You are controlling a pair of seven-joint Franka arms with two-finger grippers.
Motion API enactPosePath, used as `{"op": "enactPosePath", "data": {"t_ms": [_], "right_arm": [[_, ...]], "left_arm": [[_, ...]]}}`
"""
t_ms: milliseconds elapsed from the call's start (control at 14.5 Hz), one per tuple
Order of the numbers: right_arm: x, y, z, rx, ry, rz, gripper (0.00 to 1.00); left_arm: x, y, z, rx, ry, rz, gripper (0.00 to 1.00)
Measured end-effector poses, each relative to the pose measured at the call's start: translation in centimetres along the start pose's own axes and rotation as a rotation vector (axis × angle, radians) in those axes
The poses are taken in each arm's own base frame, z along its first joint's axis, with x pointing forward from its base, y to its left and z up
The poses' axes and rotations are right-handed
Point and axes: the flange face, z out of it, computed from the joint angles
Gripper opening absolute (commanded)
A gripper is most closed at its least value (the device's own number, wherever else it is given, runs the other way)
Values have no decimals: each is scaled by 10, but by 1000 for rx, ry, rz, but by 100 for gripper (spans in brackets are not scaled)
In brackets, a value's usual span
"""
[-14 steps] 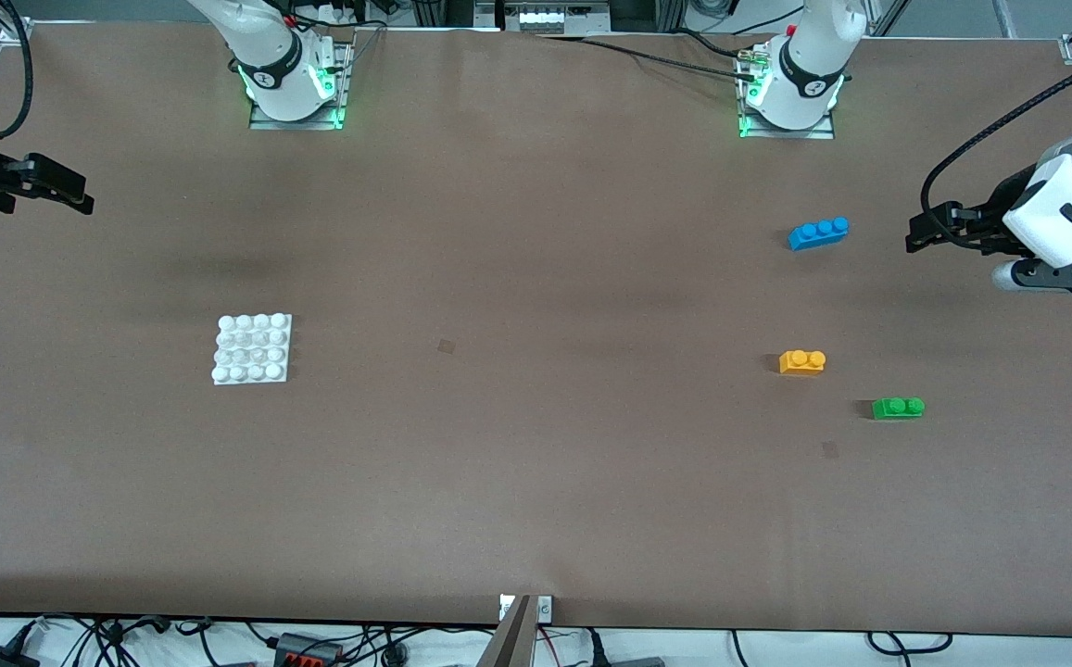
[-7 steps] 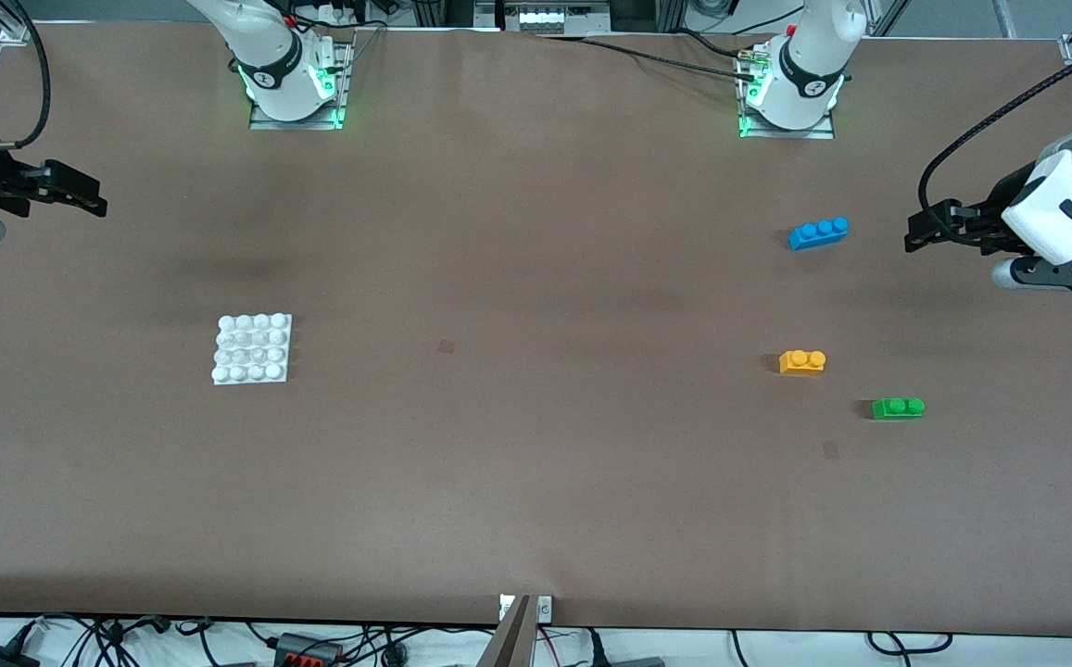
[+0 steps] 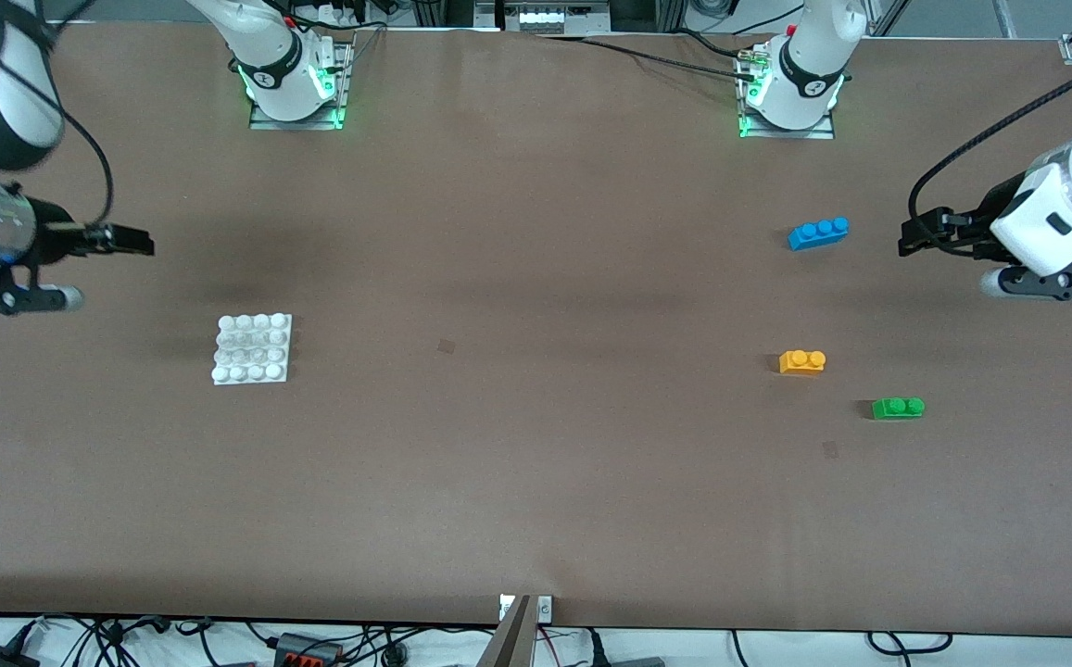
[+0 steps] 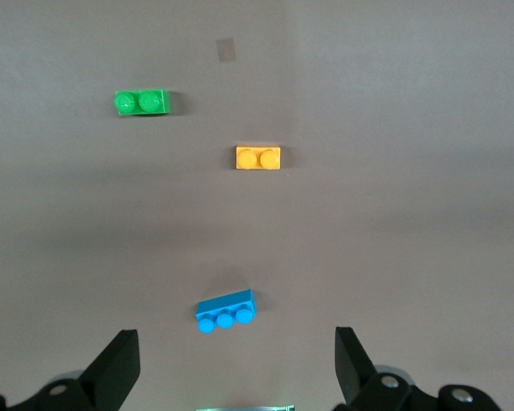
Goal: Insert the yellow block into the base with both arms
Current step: 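Reach the left gripper to the yellow block while the right gripper reaches the base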
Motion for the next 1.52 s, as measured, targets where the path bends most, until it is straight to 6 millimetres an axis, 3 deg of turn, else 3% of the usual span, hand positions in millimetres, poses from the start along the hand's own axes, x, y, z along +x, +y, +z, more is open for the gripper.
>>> {"op": "enactPosePath", "data": {"t_ms": [345, 552, 690, 1034, 1172, 1517], "right_arm": [[68, 2, 113, -3, 47, -6, 100], [79, 1, 170, -7, 118, -9, 100], [79, 0, 195, -9, 158, -10, 100], [78, -2, 245, -13, 224, -15, 100], [79, -4, 250, -12, 227, -19, 76], [80, -4, 247, -13, 234, -19, 61]], "left_arm": [[54, 28, 100, 1, -8, 48, 100], [60, 21, 152, 0, 31, 36, 100], [60, 18, 177, 0, 58, 31, 100], [66, 14, 237, 0, 62, 14, 100], [70, 12, 256, -1, 80, 0, 100], [77, 5, 290, -1, 79, -36, 100]]}}
